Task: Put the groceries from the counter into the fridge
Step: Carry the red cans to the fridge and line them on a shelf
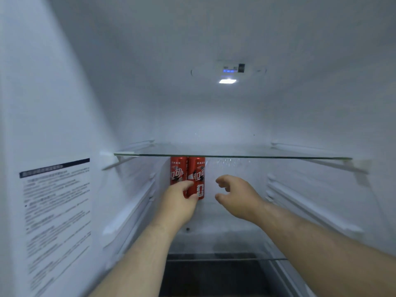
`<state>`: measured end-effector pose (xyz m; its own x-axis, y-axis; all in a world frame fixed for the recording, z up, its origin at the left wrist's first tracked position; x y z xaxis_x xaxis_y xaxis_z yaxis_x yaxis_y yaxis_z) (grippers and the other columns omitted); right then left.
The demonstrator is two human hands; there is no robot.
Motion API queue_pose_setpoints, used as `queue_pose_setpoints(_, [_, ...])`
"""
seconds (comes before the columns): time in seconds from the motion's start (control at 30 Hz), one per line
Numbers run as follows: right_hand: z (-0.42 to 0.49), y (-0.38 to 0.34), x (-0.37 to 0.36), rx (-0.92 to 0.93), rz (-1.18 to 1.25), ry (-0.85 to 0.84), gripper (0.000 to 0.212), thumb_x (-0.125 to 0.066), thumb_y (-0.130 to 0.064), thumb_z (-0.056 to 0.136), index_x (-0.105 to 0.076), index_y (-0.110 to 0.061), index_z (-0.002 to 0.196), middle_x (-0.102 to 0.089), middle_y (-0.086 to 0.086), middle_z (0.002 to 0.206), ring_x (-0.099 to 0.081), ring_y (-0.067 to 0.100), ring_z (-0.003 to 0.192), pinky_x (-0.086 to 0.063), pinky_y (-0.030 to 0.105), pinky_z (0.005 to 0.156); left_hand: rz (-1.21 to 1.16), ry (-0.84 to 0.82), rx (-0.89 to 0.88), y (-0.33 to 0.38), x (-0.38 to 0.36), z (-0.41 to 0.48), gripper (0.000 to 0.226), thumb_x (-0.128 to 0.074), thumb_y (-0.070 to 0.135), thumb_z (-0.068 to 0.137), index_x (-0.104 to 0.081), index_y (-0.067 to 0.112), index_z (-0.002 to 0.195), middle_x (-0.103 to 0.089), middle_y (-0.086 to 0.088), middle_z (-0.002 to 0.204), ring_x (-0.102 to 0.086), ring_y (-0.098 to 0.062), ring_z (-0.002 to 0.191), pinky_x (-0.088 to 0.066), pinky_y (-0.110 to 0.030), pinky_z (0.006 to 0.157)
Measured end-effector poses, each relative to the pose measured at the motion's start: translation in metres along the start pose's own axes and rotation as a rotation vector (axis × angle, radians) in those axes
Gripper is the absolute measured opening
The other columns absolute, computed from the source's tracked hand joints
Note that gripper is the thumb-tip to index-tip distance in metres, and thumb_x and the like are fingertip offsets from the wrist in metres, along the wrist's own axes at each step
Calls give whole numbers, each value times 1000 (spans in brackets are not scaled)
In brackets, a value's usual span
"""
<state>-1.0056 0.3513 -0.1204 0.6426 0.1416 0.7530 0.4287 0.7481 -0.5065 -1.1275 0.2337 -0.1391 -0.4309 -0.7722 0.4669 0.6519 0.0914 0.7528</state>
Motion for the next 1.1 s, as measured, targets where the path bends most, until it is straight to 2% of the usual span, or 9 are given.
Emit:
queue_pose_setpoints(0.1, [-12,-6,11,15,-51,-4,51,-64,-26,94,-47,-21,142,-54,-3,141,-50,15,129,-41,28,106,32,-58,-42,8,1,-12,48,-64,22,93,-53,26,139,-55,2,139,-54,-16,125,-41,-26,97])
queue_pose_setpoints(0.23, [-33,-7,21,12,-140,-1,54,-62,-26,94,-44,-25,145,-49,-4,146,-47,15,133,-39,27,107,149,-100,-74,16,4,-25,54,-64,29,92,-45,30,143,-49,6,145,-46,-17,134,-39,-36,108])
queue_pose_setpoints(0.37, [-52,-5,34,19,-265,-4,55,-59,-27,96,-40,-27,147,-44,-6,151,-43,15,137,-37,31,112,222,-112,-134,32,8,-34,58,-64,31,92,-41,32,146,-47,8,147,-44,-17,135,-39,-35,108])
queue_pose_setpoints(0.5, [-75,-7,46,0,-352,-20,54,-54,-29,98,-36,-26,149,-41,-4,153,-41,19,138,-37,33,112,327,-135,-199,43,18,-47,54,-63,30,93,-45,29,144,-49,5,146,-47,-20,133,-41,-36,106])
queue_pose_setpoints(0.8, [-157,-30,84,-11,-277,-31,55,-54,-28,98,-35,-25,150,-41,-2,153,-44,21,136,-37,30,109,518,-167,-263,89,45,-116,47,-59,34,92,-52,26,138,-54,0,141,-53,-22,126,-46,-37,102])
queue_pose_setpoints(1.0, [-227,-27,112,-3,-283,-49,47,-55,-26,97,-48,-20,142,-53,2,142,-51,21,128,-40,28,104,545,-196,-209,108,56,-183,49,-59,37,92,-52,25,139,-52,3,144,-50,-20,129,-42,-34,106])
queue_pose_setpoints(1.1, [-259,-24,126,7,-270,-65,46,-54,-26,97,-48,-20,142,-52,1,143,-51,21,128,-41,29,105,536,-207,-203,120,55,-215,45,-58,34,93,-55,24,137,-55,3,141,-52,-19,126,-42,-32,104])
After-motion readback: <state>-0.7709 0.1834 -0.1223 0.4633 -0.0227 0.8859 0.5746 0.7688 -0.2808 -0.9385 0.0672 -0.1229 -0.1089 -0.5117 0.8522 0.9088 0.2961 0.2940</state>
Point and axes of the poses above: each hand's wrist, its own z-axis towards the middle knuckle, its own x-axis out of the back of the hand, y = z × x, the point moved 5 cm from there along z, towards the middle knuckle
